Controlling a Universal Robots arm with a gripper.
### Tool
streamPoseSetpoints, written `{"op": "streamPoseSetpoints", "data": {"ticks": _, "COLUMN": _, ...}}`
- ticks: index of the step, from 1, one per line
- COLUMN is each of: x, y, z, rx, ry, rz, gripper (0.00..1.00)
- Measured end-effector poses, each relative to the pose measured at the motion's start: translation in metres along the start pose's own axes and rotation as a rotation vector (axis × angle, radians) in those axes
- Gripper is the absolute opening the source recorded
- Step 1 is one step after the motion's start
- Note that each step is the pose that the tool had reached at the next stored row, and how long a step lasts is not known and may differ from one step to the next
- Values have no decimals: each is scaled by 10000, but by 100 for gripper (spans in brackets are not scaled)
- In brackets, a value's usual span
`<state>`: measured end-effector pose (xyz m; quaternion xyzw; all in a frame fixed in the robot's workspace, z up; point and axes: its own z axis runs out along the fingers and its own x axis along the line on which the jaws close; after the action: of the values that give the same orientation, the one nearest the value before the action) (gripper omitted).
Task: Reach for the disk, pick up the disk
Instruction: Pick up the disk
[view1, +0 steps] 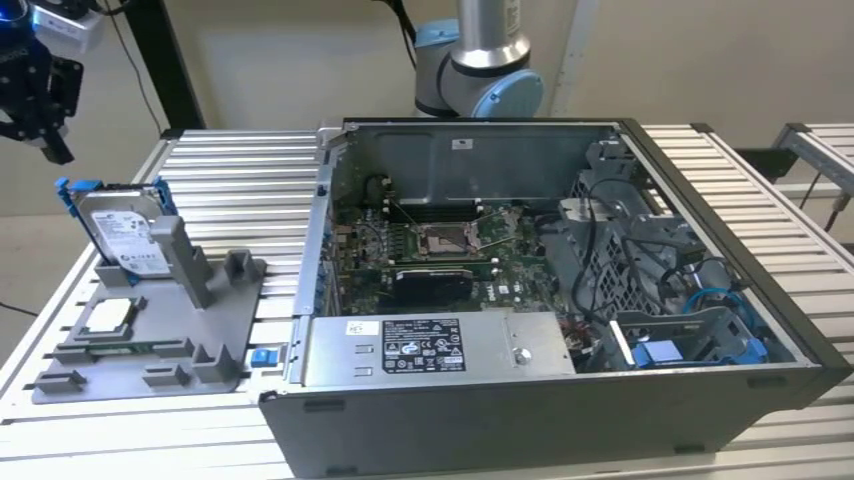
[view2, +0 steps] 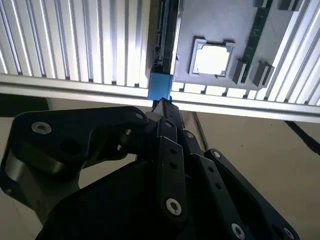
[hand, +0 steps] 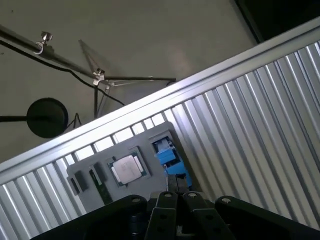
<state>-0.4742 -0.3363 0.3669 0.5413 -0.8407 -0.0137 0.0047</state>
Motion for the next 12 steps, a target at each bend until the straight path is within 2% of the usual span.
{"op": "streamPoseSetpoints", "data": {"ticks": 12, "x": 0, "y": 0, "z": 0, "rx": 137, "ry": -8, "rz": -2182, "gripper": 0}}
